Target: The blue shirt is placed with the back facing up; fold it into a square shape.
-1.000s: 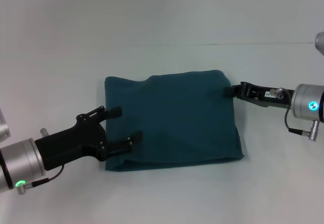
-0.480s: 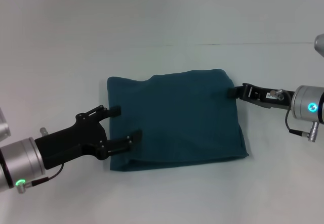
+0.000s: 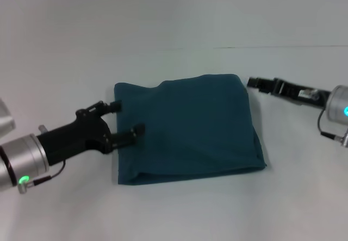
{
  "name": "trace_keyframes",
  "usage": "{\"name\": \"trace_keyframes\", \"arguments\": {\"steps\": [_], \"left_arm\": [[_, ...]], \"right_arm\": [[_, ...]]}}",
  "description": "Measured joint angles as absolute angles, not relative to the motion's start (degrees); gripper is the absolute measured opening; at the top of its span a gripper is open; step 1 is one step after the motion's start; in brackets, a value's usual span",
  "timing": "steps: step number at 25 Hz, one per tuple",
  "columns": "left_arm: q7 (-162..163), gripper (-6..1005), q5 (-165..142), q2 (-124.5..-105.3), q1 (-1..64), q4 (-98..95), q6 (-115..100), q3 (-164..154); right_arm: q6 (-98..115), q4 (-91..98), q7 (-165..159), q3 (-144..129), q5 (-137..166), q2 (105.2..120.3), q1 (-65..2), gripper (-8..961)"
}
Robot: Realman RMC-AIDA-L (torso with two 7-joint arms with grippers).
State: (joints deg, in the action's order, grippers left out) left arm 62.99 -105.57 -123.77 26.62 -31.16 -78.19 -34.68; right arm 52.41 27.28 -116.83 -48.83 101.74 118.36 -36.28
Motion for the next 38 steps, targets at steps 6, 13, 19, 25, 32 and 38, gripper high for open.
{"name": "trace_keyframes", "arguments": {"steps": [6, 13, 19, 25, 32, 38], "left_arm": [[69.26, 887, -104.04, -123.81, 28.69, -30.97, -69.69, -34.13], [77.90, 887, -103.81, -123.76, 30.14, -30.93, -62.07, -34.23], [83.32, 887, -104.26, -123.77, 31.67, -29.44, -56.84, -34.60], [86.33, 886, -104.49, -123.76, 34.48, -26.39, -50.72, -36.13], [86.46, 886, -104.31, -123.87, 36.35, -24.50, -48.97, -36.86], [86.22, 886, -104.52, -123.91, 37.94, -22.73, -48.76, -37.04]], "right_arm": [[59.50, 31.79, -116.75, -47.45, 99.73, 117.79, -34.27, 574], [71.90, 32.71, -115.18, -44.70, 99.68, 116.12, -33.76, 685], [73.91, 33.08, -115.00, -43.35, 99.67, 115.87, -32.87, 680], [74.07, 33.16, -115.01, -43.17, 99.89, 115.80, -32.70, 678], [74.08, 33.21, -115.02, -43.15, 100.09, 115.82, -32.41, 679], [73.89, 33.13, -115.10, -43.36, 100.22, 115.83, -32.40, 679]]}}
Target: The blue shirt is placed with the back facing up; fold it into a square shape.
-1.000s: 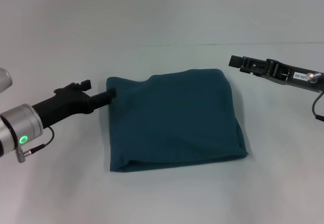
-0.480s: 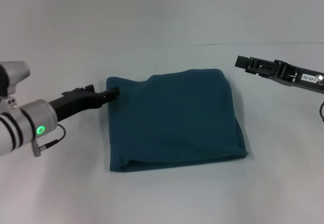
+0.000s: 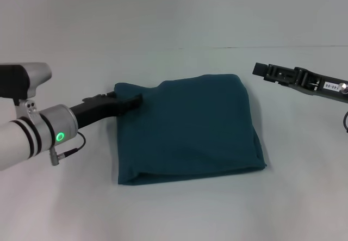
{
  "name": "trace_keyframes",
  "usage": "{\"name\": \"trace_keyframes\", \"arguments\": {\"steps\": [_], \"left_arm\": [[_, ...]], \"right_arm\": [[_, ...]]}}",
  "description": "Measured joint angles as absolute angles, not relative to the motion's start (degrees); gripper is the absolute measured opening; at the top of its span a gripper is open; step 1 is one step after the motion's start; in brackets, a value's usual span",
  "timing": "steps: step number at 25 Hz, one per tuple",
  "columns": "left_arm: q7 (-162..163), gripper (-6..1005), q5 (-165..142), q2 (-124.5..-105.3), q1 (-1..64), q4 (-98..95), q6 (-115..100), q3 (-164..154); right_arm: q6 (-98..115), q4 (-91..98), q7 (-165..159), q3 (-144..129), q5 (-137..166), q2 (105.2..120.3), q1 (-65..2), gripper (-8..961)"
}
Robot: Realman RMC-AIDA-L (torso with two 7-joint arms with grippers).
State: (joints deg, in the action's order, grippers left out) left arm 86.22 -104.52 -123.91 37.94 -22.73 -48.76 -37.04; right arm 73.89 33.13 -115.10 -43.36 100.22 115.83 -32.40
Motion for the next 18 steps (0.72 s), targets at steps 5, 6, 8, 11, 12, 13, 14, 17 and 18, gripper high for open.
{"name": "trace_keyframes", "arguments": {"steps": [5, 6, 8, 11, 12, 13, 14, 17, 18], "left_arm": [[86.10, 886, -104.56, -123.95, 38.51, -22.14, -48.65, -37.50], [86.03, 886, -104.57, -123.97, 38.62, -22.08, -48.59, -37.51], [85.96, 886, -104.58, -124.01, 38.78, -22.03, -48.16, -37.52], [85.74, 883, -104.50, -124.08, 39.13, -21.47, -46.40, -37.53], [85.51, 844, -104.38, -124.10, 39.31, -21.18, -45.63, -37.53], [85.18, 805, -104.27, -124.11, 39.61, -20.78, -44.49, -37.53], [84.89, 767, -104.25, -124.11, 39.90, -20.42, -43.71, -37.53], [83.90, 667, -104.26, -124.11, 40.39, -19.65, -42.87, -37.53], [83.55, 645, -104.21, -124.10, 40.39, -19.61, -42.99, -37.53]], "right_arm": [[73.51, 32.85, -115.06, -43.42, 100.27, 115.83, -32.33, 678], [73.44, 32.80, -115.05, -43.44, 100.28, 115.83, -32.29, 678], [73.23, 32.74, -115.05, -43.49, 100.29, 115.83, -32.21, 678], [73.04, 32.71, -115.04, -43.56, 100.29, 115.83, -32.08, 678], [72.98, 32.70, -115.04, -43.58, 100.28, 115.84, -32.04, 678], [72.86, 32.70, -115.04, -43.59, 100.28, 115.88, -31.99, 678], [72.72, 32.69, -115.04, -43.59, 100.28, 115.93, -31.94, 678], [72.34, 32.69, -115.04, -43.60, 100.29, 116.05, -31.86, 678], [72.22, 32.69, -115.04, -43.59, 100.29, 116.07, -31.81, 678]]}}
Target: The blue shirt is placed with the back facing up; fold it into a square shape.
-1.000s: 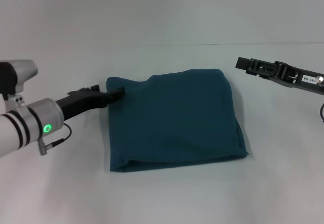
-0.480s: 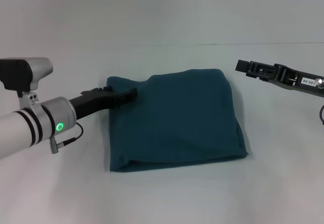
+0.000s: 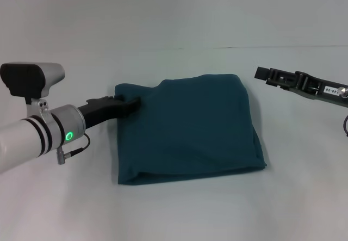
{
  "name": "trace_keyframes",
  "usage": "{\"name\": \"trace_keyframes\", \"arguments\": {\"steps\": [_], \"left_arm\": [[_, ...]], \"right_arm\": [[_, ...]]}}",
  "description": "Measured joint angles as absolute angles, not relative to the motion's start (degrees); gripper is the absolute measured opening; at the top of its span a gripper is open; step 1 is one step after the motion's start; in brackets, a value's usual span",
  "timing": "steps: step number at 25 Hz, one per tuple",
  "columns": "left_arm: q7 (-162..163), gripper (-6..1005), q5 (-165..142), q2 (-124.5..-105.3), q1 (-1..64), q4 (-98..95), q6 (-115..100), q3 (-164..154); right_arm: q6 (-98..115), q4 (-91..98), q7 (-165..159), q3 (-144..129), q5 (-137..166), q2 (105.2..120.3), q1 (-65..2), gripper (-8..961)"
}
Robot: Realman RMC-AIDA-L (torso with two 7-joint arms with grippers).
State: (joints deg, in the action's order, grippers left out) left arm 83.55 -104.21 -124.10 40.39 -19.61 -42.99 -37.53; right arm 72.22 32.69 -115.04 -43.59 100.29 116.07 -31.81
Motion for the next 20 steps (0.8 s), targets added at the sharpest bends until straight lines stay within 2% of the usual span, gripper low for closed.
{"name": "trace_keyframes", "arguments": {"steps": [9, 15, 20], "left_arm": [[83.25, 448, -104.02, -124.10, 40.29, -19.78, -43.79, -37.53], [83.23, 203, -104.01, -124.10, 40.43, -19.78, -43.82, -37.53], [83.30, 86, -104.00, -124.10, 40.47, -19.82, -44.15, -37.53]], "right_arm": [[71.70, 32.69, -114.98, -43.60, 100.28, 116.29, -31.72, 679], [71.63, 32.69, -114.95, -43.59, 100.31, 116.29, -31.73, 679], [71.62, 32.68, -114.30, -43.58, 100.34, 116.34, -31.73, 679]]}}
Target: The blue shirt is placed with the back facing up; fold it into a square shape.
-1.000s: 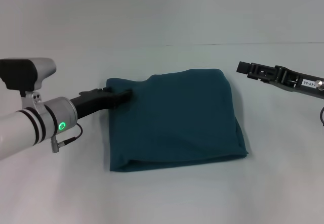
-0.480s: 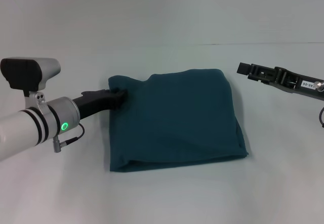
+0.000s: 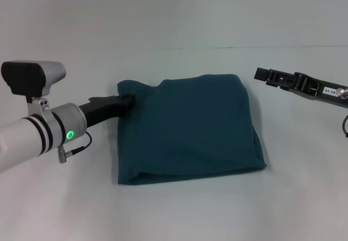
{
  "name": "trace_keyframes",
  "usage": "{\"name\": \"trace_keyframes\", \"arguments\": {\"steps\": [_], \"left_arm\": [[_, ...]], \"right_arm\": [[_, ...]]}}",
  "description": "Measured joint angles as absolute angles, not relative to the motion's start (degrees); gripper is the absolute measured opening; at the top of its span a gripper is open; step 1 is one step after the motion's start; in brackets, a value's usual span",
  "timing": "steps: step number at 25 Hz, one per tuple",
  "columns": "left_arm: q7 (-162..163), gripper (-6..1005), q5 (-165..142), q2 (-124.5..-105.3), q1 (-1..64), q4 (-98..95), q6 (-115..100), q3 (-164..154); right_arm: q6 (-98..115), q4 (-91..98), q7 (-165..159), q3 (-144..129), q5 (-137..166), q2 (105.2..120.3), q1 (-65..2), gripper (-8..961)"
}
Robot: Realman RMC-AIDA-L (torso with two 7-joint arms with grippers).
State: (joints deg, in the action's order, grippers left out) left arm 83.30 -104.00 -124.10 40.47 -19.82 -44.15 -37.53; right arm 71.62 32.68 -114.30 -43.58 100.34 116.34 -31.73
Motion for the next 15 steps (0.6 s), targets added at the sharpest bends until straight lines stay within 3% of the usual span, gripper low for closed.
{"name": "trace_keyframes", "arguments": {"steps": [15], "left_arm": [[83.89, 86, -103.87, -123.90, 41.31, -22.03, -46.68, -37.52]], "right_arm": [[71.63, 32.51, -113.49, -43.59, 100.37, 116.54, -31.69, 679]]}}
